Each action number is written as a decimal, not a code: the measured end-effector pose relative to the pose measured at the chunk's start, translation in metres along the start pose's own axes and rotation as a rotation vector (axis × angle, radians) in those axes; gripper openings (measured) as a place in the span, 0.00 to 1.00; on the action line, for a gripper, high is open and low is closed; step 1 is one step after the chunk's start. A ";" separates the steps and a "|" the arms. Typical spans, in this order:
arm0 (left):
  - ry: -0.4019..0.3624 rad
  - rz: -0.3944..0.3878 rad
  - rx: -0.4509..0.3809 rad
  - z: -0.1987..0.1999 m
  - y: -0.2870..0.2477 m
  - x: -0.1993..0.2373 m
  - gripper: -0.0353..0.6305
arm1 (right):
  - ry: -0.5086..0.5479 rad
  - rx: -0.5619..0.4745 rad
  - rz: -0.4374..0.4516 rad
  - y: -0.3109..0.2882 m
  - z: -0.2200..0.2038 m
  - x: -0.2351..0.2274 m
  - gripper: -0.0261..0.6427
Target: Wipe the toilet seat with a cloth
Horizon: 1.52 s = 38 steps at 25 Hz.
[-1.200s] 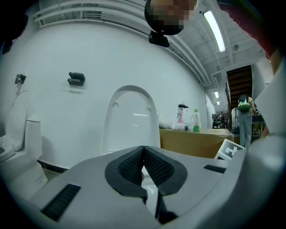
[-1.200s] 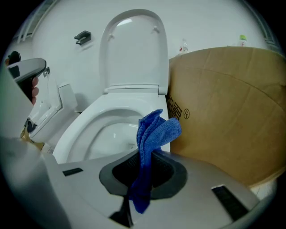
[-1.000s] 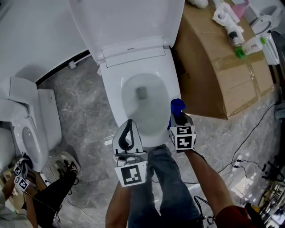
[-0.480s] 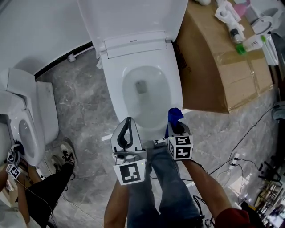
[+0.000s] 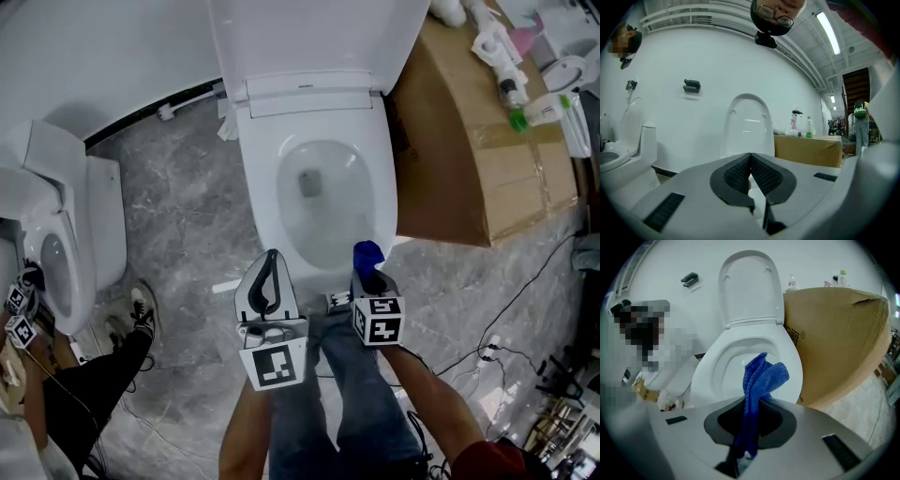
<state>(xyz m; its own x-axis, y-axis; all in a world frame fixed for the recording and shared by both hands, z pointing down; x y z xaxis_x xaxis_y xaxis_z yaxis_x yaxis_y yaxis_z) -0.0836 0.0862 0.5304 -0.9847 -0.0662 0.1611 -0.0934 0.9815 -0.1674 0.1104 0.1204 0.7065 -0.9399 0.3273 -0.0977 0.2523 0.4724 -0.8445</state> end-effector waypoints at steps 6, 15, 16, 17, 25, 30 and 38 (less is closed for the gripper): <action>-0.002 0.034 -0.002 0.002 0.005 0.021 0.08 | -0.007 0.031 0.046 -0.002 -0.003 0.030 0.12; 0.012 0.104 -0.009 0.004 0.004 0.057 0.08 | 0.045 0.051 0.110 -0.014 0.003 0.077 0.12; 0.015 0.114 -0.009 0.005 0.004 0.061 0.08 | 0.042 0.056 0.118 -0.015 0.004 0.080 0.12; 0.016 0.122 -0.010 0.006 0.004 0.064 0.08 | 0.039 0.060 0.124 -0.016 0.004 0.082 0.12; 0.014 0.151 -0.023 0.014 -0.006 0.079 0.08 | 0.031 0.049 0.210 -0.029 0.019 0.122 0.12; 0.013 0.153 -0.025 0.022 -0.010 0.080 0.08 | 0.032 0.052 0.240 -0.030 0.024 0.129 0.12; 0.039 0.134 -0.024 0.040 -0.014 0.067 0.08 | 0.031 0.027 0.301 -0.022 0.038 0.134 0.12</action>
<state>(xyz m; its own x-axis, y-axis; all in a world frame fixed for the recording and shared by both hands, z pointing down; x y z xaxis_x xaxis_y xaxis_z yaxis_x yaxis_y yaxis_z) -0.1544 0.0606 0.5044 -0.9816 0.0727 0.1768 0.0430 0.9851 -0.1664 -0.0296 0.1228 0.6915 -0.8163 0.4742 -0.3298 0.5117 0.3290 -0.7937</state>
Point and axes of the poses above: the fingertips, and each gripper's own axes: y backward along the fingers, x to its left, z out of its top, the point moved 2 cm from there along y, backward along the fingers, and after that the axes turned 2 degrees about y, right-handed, at the moved point
